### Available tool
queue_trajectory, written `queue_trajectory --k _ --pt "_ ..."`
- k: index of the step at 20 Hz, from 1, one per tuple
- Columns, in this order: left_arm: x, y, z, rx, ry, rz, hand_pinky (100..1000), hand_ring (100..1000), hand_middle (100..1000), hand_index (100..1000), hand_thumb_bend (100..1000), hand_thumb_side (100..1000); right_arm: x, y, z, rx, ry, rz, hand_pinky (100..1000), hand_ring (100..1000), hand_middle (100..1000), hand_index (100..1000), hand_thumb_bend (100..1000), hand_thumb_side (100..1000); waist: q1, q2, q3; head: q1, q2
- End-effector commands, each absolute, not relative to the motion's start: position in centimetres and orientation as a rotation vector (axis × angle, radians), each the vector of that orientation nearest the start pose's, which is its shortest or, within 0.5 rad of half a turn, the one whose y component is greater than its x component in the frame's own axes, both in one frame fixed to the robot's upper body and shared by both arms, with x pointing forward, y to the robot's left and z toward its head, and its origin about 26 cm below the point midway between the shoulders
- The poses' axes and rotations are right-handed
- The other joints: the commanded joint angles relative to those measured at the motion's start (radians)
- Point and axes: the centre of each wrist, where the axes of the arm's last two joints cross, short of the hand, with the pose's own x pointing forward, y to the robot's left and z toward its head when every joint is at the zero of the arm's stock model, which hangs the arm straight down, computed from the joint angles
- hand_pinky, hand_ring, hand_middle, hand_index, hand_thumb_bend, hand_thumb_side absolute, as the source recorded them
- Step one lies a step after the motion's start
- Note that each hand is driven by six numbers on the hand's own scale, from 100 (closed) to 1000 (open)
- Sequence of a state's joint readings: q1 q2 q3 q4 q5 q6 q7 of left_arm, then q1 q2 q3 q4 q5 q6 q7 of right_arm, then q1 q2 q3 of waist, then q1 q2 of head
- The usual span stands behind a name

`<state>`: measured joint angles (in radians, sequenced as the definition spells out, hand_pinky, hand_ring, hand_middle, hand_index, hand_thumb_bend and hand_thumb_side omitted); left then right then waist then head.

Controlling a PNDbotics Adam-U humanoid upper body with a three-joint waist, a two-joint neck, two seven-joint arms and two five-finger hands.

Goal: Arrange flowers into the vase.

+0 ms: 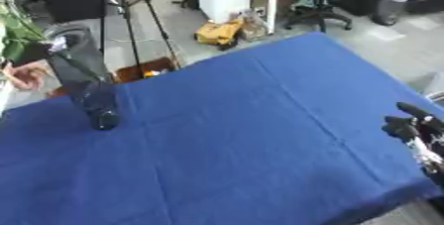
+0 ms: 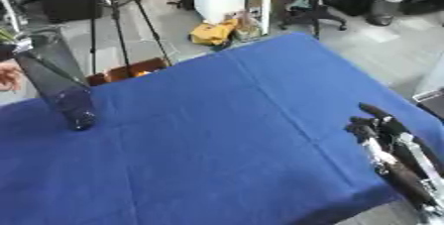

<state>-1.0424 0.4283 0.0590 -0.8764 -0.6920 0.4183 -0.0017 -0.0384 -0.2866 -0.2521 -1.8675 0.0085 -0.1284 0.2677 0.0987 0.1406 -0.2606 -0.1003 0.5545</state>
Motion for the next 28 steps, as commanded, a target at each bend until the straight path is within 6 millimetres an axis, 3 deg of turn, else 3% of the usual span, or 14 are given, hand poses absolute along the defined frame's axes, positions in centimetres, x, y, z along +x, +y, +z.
queue_trajectory --k 1,2,3,6,9,15,18,20,23,28 --pt "48.8 30.1 25.4 1.063 -1.409 -0.444 725 699 622 794 1000 723 27.0 -35.5 12.0 -0.282 -2.007 0.414 857 901 637 951 100 573 -0.014 -0.013 -0.001 -0.004 0.004" --pt "48.8 30.1 25.4 1.061 -1.420 -0.438 716 693 621 794 1000 810 27.0 -35.5 12.0 -0.283 -2.007 0.413 856 900 635 949 100 571 -0.014 -0.014 0.002 -0.007 0.004" --pt "48.7 30.1 25.5 1.056 -1.431 -0.432 716 693 621 794 1000 813 27.0 -35.6 12.0 -0.283 -2.006 0.413 856 900 635 949 100 571 -0.013 -0.015 0.004 -0.008 0.005" --pt "48.7 30.2 25.6 1.053 -1.457 -0.411 708 690 620 793 1000 937 27.0 -35.6 12.0 -0.284 -2.005 0.412 855 900 634 948 100 571 -0.012 -0.016 0.006 -0.011 0.005" --pt "48.6 30.2 25.6 1.051 -1.479 -0.395 708 689 621 794 1000 937 27.0 -35.5 12.0 -0.284 -2.005 0.410 855 899 633 947 100 570 -0.013 -0.017 0.006 -0.013 0.005" --pt "48.0 30.5 26.0 1.046 -1.507 -0.444 717 694 626 802 1000 833 27.0 -35.6 11.9 -0.288 -2.002 0.403 854 899 633 946 100 569 -0.015 -0.020 0.012 -0.018 0.007" --pt "47.7 30.6 26.3 1.042 -1.511 -0.469 717 694 626 802 1000 833 27.0 -35.6 11.9 -0.290 -2.002 0.401 854 899 633 946 100 569 -0.016 -0.021 0.014 -0.020 0.008" --pt "47.3 30.9 26.2 1.039 -1.520 -0.503 715 689 621 803 1000 736 27.0 -35.7 11.8 -0.292 -1.999 0.396 854 899 633 945 100 569 -0.016 -0.023 0.022 -0.025 0.011" --pt "46.2 31.5 26.3 1.015 -1.571 -0.535 709 684 616 800 1000 691 26.9 -35.7 11.8 -0.294 -1.996 0.391 854 899 633 945 100 569 -0.017 -0.025 0.033 -0.033 0.014" --pt "44.8 31.5 26.8 0.984 -1.600 -0.552 708 683 616 802 1000 669 26.9 -35.7 11.8 -0.298 -1.995 0.388 854 899 633 944 100 569 -0.019 -0.025 0.042 -0.038 0.017"
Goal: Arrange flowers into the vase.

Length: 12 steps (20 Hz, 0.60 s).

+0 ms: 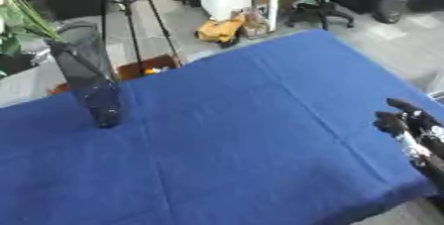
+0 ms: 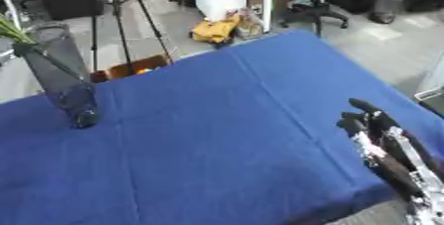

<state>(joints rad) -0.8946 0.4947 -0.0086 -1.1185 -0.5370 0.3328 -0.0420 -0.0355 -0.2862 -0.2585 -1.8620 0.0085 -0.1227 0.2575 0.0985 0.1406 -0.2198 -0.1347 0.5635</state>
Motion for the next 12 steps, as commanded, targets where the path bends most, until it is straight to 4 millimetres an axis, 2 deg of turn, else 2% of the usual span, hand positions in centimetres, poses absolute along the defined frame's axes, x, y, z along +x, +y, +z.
queue_trajectory --k 1,6,12 --pt "44.6 31.5 26.9 0.981 -1.601 -0.553 708 683 616 802 1000 669 26.9 -35.7 11.8 -0.298 -1.995 0.387 854 899 633 944 100 569 -0.019 -0.025 0.002 -0.004 0.008" --pt "44.3 31.3 26.9 0.970 -1.605 -0.561 698 680 613 801 1000 670 26.9 -35.7 11.8 -0.299 -1.995 0.384 854 898 633 943 100 568 -0.022 -0.024 0.007 -0.009 0.010" --pt "41.9 32.3 25.1 0.944 -1.631 -0.614 705 686 617 804 1000 664 26.7 -35.8 11.5 -0.303 -1.991 0.374 853 898 632 942 100 568 -0.031 -0.023 0.036 -0.026 0.021"
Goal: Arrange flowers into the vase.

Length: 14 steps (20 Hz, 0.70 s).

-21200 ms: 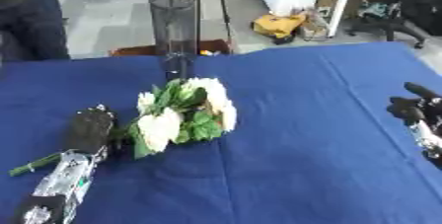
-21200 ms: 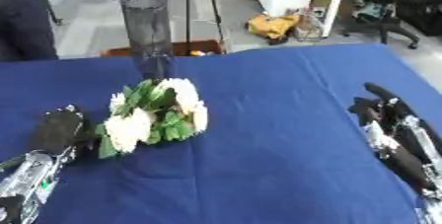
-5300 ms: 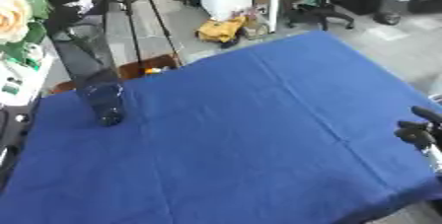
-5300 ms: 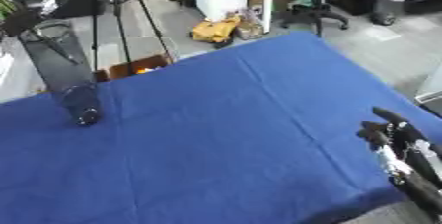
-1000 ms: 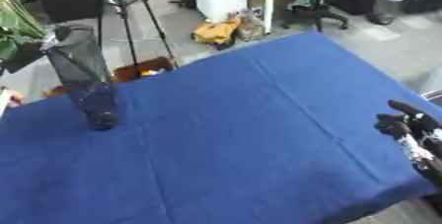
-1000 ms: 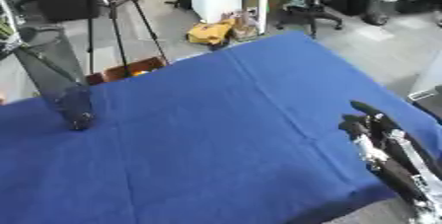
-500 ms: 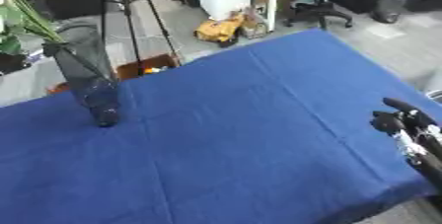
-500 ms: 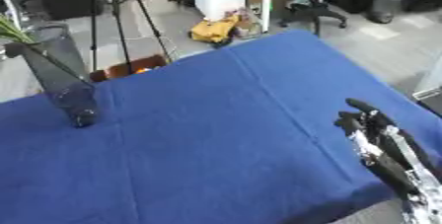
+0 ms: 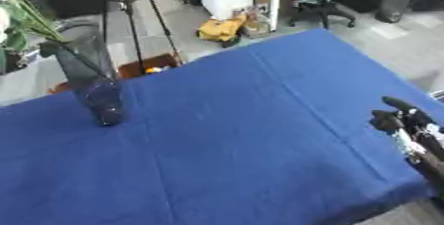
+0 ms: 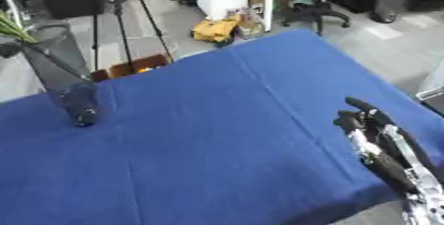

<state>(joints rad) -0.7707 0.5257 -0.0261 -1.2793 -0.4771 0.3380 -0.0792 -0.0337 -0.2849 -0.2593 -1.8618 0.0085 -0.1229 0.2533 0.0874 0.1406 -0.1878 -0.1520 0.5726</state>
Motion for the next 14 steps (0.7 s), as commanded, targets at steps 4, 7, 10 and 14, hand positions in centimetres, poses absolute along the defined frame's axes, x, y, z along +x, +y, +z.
queue_trajectory --k 4,7,10,14 --pt "39.8 33.1 24.7 0.948 -1.678 -0.642 692 683 616 802 1000 583 26.7 -35.9 11.4 -0.306 -1.987 0.369 853 898 632 942 100 567 -0.025 -0.025 0.026 -0.016 0.021" --pt "38.4 33.2 24.8 0.925 -1.739 -0.642 672 677 613 800 1000 570 26.7 -35.9 11.4 -0.307 -1.986 0.365 852 898 632 942 100 567 -0.027 -0.026 0.037 -0.019 0.024" --pt "37.2 33.0 25.1 0.900 -1.778 -0.624 672 677 613 800 1000 570 26.7 -35.9 11.4 -0.306 -1.987 0.364 852 898 632 942 100 567 -0.027 -0.026 0.040 -0.020 0.025" --pt "35.6 32.7 24.5 0.844 -1.865 -0.557 625 659 602 784 637 550 26.7 -35.8 11.3 -0.302 -1.986 0.363 852 898 632 942 100 567 -0.032 -0.025 0.043 -0.024 0.034"
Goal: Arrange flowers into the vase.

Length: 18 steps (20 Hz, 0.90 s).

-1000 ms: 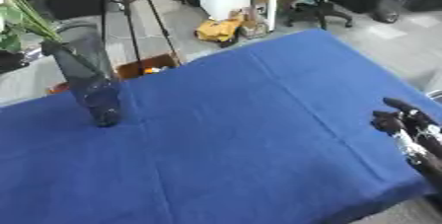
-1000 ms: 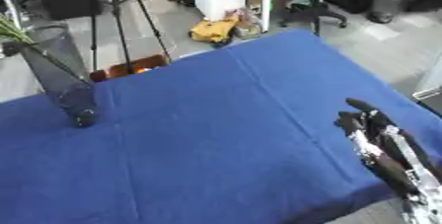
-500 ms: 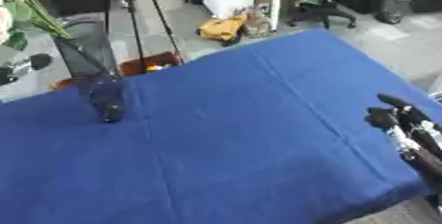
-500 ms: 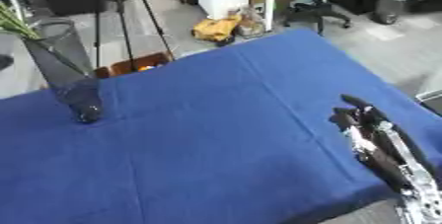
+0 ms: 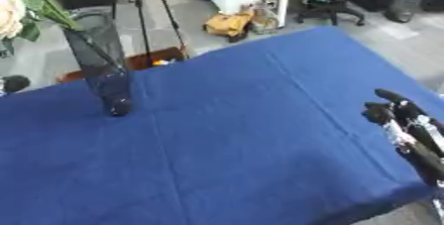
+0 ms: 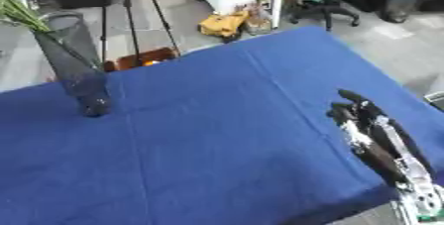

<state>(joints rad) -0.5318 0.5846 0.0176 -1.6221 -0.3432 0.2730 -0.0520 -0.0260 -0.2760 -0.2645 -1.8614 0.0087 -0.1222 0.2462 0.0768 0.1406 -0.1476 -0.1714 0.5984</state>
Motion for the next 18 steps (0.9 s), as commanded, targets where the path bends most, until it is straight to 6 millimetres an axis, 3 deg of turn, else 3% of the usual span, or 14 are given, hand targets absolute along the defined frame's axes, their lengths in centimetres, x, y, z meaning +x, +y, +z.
queue_trajectory --k 1,2,3,10,18 --pt "35.3 32.6 24.3 0.832 -1.885 -0.541 623 658 601 784 628 549 26.7 -35.8 11.3 -0.301 -1.986 0.364 852 898 632 942 100 567 -0.021 -0.025 0.002 -0.004 0.010" --pt "35.1 32.6 24.2 0.819 -1.898 -0.527 623 658 601 784 628 549 26.7 -35.8 11.3 -0.301 -1.985 0.364 852 898 632 942 100 567 -0.021 -0.024 0.002 -0.004 0.011" --pt "35.0 32.7 24.1 0.807 -1.907 -0.514 593 640 588 773 492 529 26.7 -35.8 11.3 -0.300 -1.986 0.365 852 898 631 942 100 566 -0.022 -0.023 0.003 -0.003 0.013" --pt "33.4 32.8 22.0 0.719 -1.980 -0.351 570 622 576 764 441 536 26.8 -35.6 11.3 -0.292 -1.994 0.374 852 898 632 941 100 565 -0.037 -0.012 0.034 -0.006 0.035" --pt "33.0 32.2 20.9 0.665 -2.012 -0.282 557 613 568 754 355 528 26.8 -35.5 11.2 -0.285 -1.998 0.377 852 898 631 941 100 565 -0.043 -0.007 0.038 0.012 0.051"
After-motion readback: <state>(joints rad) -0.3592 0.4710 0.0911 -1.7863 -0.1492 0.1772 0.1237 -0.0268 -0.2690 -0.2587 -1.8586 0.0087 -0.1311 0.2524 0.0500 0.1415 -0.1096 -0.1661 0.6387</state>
